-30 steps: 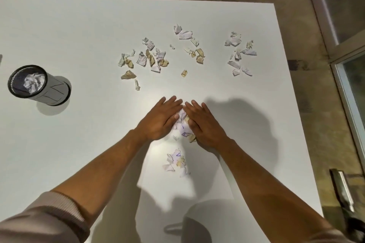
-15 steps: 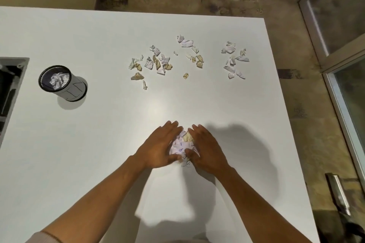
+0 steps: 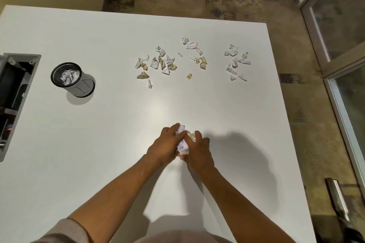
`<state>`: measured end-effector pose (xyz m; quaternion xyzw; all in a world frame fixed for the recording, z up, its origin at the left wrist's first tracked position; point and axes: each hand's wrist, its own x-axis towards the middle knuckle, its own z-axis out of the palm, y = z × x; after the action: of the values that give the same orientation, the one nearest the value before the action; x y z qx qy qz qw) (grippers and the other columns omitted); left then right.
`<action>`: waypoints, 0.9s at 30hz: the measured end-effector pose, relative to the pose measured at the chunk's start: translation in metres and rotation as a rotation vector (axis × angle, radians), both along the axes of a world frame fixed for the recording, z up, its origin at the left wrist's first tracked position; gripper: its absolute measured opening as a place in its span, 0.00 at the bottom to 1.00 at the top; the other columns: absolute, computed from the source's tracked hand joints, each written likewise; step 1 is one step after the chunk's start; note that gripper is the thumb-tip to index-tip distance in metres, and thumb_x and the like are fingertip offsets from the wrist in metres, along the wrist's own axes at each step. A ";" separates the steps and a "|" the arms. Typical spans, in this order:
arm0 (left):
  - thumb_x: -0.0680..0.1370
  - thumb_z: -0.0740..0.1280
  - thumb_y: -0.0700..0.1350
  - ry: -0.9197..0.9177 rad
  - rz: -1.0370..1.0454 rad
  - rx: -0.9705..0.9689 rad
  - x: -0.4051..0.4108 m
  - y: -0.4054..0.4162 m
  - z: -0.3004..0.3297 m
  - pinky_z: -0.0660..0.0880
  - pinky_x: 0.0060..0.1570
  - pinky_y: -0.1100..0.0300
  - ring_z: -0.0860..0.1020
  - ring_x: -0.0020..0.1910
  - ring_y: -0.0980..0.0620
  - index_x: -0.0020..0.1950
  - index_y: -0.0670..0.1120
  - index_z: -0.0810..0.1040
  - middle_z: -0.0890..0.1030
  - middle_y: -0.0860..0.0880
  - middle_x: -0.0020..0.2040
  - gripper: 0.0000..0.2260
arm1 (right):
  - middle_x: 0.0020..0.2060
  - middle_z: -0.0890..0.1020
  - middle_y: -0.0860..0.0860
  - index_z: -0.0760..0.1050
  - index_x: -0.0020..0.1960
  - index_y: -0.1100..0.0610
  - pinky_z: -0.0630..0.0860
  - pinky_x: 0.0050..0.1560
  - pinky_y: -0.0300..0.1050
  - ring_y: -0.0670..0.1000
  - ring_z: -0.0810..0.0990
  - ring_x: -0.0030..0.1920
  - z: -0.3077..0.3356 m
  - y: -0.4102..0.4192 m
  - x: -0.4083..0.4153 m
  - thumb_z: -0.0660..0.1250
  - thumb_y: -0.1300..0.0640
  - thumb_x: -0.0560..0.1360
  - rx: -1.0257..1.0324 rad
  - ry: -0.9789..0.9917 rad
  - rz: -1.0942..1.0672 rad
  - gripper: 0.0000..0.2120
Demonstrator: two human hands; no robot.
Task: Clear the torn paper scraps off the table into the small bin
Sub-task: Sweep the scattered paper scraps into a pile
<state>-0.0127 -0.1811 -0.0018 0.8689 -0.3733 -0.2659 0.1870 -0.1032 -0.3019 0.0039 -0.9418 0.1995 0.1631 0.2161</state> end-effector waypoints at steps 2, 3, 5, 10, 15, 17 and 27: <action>0.77 0.64 0.44 0.122 0.091 0.025 0.001 -0.003 0.000 0.72 0.59 0.51 0.66 0.69 0.40 0.70 0.53 0.71 0.65 0.48 0.70 0.21 | 0.65 0.68 0.52 0.67 0.70 0.49 0.77 0.53 0.49 0.56 0.68 0.57 -0.003 0.003 -0.002 0.71 0.56 0.74 0.052 -0.040 -0.023 0.27; 0.78 0.64 0.41 0.173 0.115 0.047 0.000 -0.004 0.000 0.69 0.64 0.49 0.65 0.71 0.41 0.70 0.51 0.72 0.64 0.47 0.73 0.21 | 0.64 0.69 0.53 0.69 0.69 0.50 0.77 0.53 0.51 0.57 0.69 0.58 -0.003 0.005 -0.004 0.70 0.58 0.74 0.089 -0.052 -0.046 0.24; 0.78 0.64 0.38 0.187 0.118 0.060 -0.002 -0.005 0.001 0.67 0.67 0.49 0.65 0.71 0.42 0.69 0.49 0.75 0.65 0.46 0.74 0.19 | 0.59 0.75 0.53 0.74 0.64 0.52 0.79 0.48 0.50 0.58 0.73 0.55 -0.005 0.009 -0.006 0.72 0.61 0.72 0.058 -0.127 -0.039 0.22; 0.77 0.65 0.36 0.101 0.127 0.012 -0.008 -0.003 0.007 0.72 0.60 0.53 0.73 0.63 0.43 0.59 0.44 0.81 0.74 0.45 0.64 0.13 | 0.45 0.80 0.49 0.80 0.50 0.53 0.73 0.34 0.41 0.54 0.77 0.44 -0.011 0.013 -0.008 0.74 0.67 0.67 -0.046 -0.221 0.029 0.15; 0.70 0.62 0.36 0.038 0.245 -0.138 -0.015 0.000 -0.003 0.75 0.37 0.50 0.76 0.38 0.49 0.39 0.46 0.80 0.76 0.51 0.41 0.08 | 0.34 0.77 0.48 0.72 0.35 0.51 0.63 0.33 0.43 0.50 0.72 0.38 -0.007 0.004 -0.006 0.61 0.67 0.71 0.049 -0.289 -0.024 0.12; 0.75 0.65 0.39 0.039 0.329 -0.169 -0.017 -0.001 -0.004 0.74 0.36 0.50 0.75 0.35 0.50 0.37 0.47 0.79 0.76 0.52 0.37 0.08 | 0.29 0.73 0.46 0.66 0.31 0.49 0.65 0.33 0.47 0.48 0.68 0.34 -0.001 0.003 -0.003 0.58 0.66 0.69 0.185 -0.359 -0.100 0.14; 0.71 0.74 0.40 0.508 1.001 -0.361 -0.005 0.017 0.041 0.73 0.33 0.68 0.79 0.29 0.60 0.39 0.46 0.84 0.84 0.51 0.33 0.03 | 0.36 0.84 0.51 0.85 0.49 0.50 0.77 0.35 0.54 0.51 0.82 0.34 0.016 0.001 -0.003 0.74 0.51 0.72 0.871 -0.320 -0.764 0.07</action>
<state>-0.0177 -0.1641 0.0387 0.8028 0.0993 -0.2773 0.5183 -0.1065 -0.3005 0.0198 -0.6409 0.4039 -0.0030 0.6528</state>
